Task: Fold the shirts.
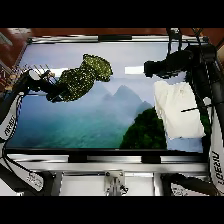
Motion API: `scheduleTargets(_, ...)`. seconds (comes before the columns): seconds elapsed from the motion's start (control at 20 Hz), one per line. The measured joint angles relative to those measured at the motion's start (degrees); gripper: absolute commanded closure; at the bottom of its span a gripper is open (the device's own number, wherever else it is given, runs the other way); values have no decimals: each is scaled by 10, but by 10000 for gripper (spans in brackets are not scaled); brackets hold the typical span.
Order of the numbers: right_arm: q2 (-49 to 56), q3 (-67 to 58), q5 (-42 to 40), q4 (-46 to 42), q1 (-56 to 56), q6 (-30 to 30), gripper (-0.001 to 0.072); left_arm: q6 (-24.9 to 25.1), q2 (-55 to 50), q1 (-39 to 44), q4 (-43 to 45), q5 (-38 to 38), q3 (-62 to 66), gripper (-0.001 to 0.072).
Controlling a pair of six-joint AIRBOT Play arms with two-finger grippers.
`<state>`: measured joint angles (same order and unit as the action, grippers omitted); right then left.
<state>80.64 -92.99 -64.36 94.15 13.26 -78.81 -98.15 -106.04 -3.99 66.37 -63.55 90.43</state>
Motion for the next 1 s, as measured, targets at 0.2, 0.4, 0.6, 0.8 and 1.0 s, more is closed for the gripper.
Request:
scheduleTargets(0.2, 0, 0, 3, 0, 0, 0, 165, 8, -10, 8, -22, 45, -1, 264)
scheduleTargets(0.4, 0, 0, 3, 0, 0, 0, 165, 7, -20, 10, -40, 63, 0, 688)
scheduleTargets(0.6, 0, 0, 4, 0, 0, 0, 165, 83, -8, 16, -119, 64, 21, 689)
scheduleTargets(0.8, -10, -3, 6, -3, 0, -17, 165, 157, 65, 48, -169, 59, 74, 689)
scheduleTargets(1.0, -56, -32, 4, -42, 0, -33, 165, 194, 189, 115, -189, 49, 111, 689)
